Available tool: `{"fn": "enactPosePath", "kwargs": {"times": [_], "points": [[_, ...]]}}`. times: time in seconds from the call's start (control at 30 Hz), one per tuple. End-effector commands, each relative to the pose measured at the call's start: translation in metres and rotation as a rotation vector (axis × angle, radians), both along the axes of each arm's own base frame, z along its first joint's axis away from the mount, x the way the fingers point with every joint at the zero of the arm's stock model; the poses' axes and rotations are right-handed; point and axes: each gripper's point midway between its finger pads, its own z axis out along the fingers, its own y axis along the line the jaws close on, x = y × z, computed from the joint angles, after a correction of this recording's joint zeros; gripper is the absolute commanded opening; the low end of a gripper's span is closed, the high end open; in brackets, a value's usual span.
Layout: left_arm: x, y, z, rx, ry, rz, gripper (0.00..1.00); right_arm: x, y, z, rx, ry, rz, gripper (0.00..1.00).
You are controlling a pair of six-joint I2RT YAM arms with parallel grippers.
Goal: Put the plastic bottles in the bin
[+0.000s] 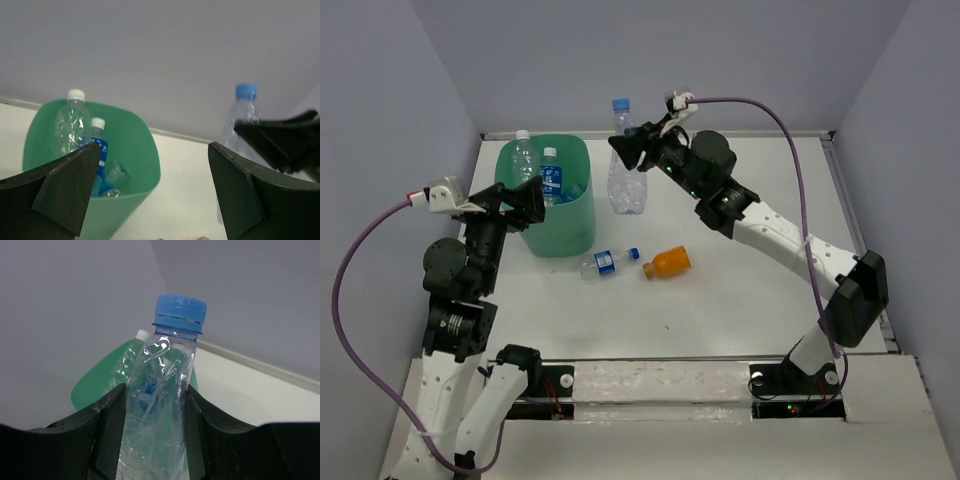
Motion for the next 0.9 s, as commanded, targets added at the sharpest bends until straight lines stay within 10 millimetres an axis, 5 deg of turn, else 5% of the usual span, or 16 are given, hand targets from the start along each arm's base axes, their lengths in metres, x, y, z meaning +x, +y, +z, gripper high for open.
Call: {"fn": "enactPosePath", "kwargs": {"times": [0.0, 0.07, 0.1, 0.17, 0.2, 0.23, 0.27, 0.3, 0.37, 0.53, 0.7, 0.87], "points": [[-0.02, -0.008, -0.041, -0.005, 0.11, -0.066, 0.99, 0.004, 0.036, 0.077, 0.022, -0.247, 0.049, 0.0], [-0.026, -0.007, -0.06, -0.003, 0.152, -0.068, 0.99, 0.016, 0.048, 0.079, 0.024, -0.246, 0.048, 0.0], [-0.027, -0.007, -0.065, -0.003, 0.164, -0.07, 0.99, 0.03, 0.062, 0.061, 0.008, -0.224, 0.046, 0.0], [-0.029, -0.008, -0.075, -0.011, 0.19, -0.071, 0.99, 0.035, 0.072, 0.082, 0.057, -0.249, 0.04, 0.0], [-0.029, -0.007, -0.076, -0.011, 0.196, -0.07, 0.99, 0.049, 0.086, 0.064, 0.04, -0.232, 0.042, 0.0], [-0.028, -0.006, -0.08, -0.009, 0.213, -0.063, 0.99, 0.05, 0.087, 0.085, 0.072, -0.272, 0.035, 0.0], [-0.028, -0.005, -0.079, -0.007, 0.213, -0.058, 0.99, 0.051, 0.094, 0.086, 0.082, -0.278, 0.034, 0.0], [-0.028, -0.003, -0.079, -0.003, 0.213, -0.045, 0.99, 0.064, 0.106, 0.068, 0.067, -0.262, 0.031, 0.0], [-0.029, 0.0, -0.078, 0.001, 0.211, -0.032, 0.99, 0.059, 0.121, 0.078, 0.094, -0.285, 0.051, 0.0], [-0.03, 0.003, -0.084, 0.021, 0.223, -0.018, 0.99, 0.069, 0.149, 0.048, 0.08, -0.279, 0.065, 0.0], [-0.035, -0.007, -0.088, 0.028, 0.25, -0.076, 0.99, 0.07, 0.17, -0.007, 0.039, -0.201, 0.09, 0.02], [-0.038, -0.023, -0.094, 0.037, 0.283, -0.168, 0.99, 0.05, 0.159, 0.006, 0.062, -0.23, 0.104, 0.53]]}}
